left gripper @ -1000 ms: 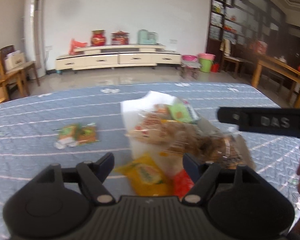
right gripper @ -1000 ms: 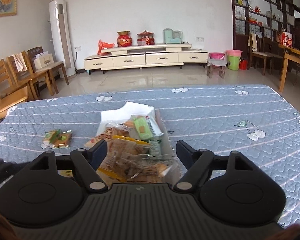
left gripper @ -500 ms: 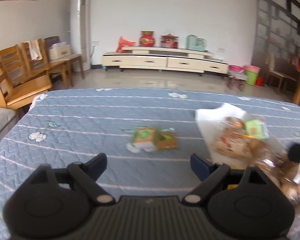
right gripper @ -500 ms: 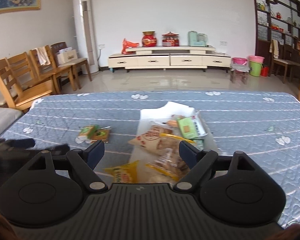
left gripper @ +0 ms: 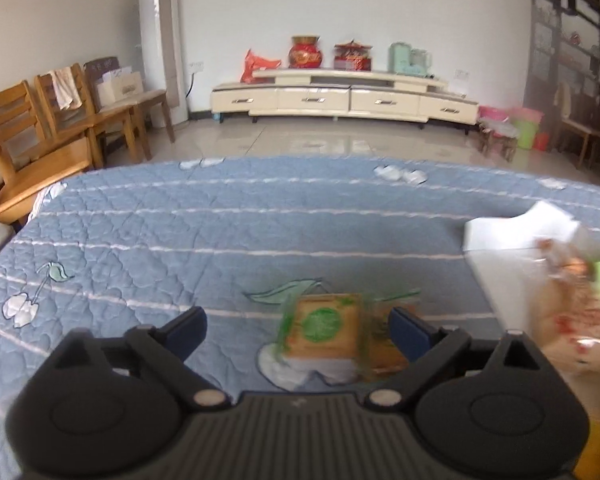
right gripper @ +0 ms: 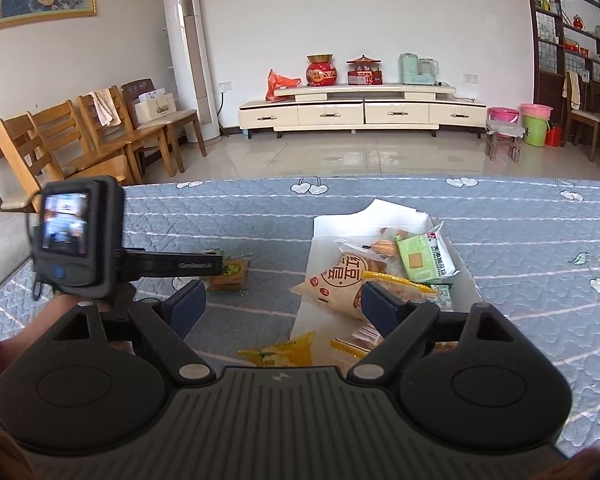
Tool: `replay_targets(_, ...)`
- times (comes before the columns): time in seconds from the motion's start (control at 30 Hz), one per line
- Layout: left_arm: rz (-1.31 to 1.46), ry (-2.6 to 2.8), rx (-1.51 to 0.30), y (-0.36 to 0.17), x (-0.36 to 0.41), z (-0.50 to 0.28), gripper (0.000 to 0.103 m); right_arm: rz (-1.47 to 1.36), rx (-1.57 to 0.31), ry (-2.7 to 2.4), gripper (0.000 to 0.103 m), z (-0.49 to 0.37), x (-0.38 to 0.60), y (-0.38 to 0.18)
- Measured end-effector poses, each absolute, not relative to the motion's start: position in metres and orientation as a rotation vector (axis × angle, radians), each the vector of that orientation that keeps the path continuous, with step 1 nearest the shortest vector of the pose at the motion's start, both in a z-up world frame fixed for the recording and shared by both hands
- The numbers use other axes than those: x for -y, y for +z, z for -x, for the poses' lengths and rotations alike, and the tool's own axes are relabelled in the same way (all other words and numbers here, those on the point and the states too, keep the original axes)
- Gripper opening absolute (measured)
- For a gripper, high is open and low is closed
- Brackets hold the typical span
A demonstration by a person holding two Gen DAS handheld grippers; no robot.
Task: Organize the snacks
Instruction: 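Grasp the green square cake pack with the left tool while the right grasps the brown square pack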
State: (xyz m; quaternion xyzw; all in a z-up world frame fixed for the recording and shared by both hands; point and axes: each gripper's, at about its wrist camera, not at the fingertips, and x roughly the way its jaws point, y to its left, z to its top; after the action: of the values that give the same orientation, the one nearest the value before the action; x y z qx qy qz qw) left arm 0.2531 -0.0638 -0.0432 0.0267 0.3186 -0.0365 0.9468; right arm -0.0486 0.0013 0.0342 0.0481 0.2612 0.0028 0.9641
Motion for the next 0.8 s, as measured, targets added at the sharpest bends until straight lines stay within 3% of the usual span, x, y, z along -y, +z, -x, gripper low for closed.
replay_targets(0.47,-0.126,-0.079,-0.641,-0.063,0.015,-0.26,0.1,-0.091,-0.563,0.07,0.103,0.005,-0.033,0.02)
replay_targets(0.57,-0.092,-0.123,-0.632,-0.063,0.013,-0.259,0.081,-0.089,-0.599,0.079,0.103,-0.013,-0.042,0.014)
replay_targets(0.6,-0.075,-0.137,-0.633,-0.061,0.012,-0.258,0.066,-0.093,-0.613,0.08,0.103,-0.021,-0.044,0.011)
replay_targets(0.7,-0.085,-0.128,-0.626,-0.056,0.005,-0.252,0.055,-0.078,-0.658,0.069,0.103,-0.044,-0.053,0.002)
replay_targets(0.8,-0.055,-0.096,-0.637,-0.049,-0.011,-0.246,0.051,-0.064,-0.715,0.077,0.103,-0.072,-0.061,-0.011)
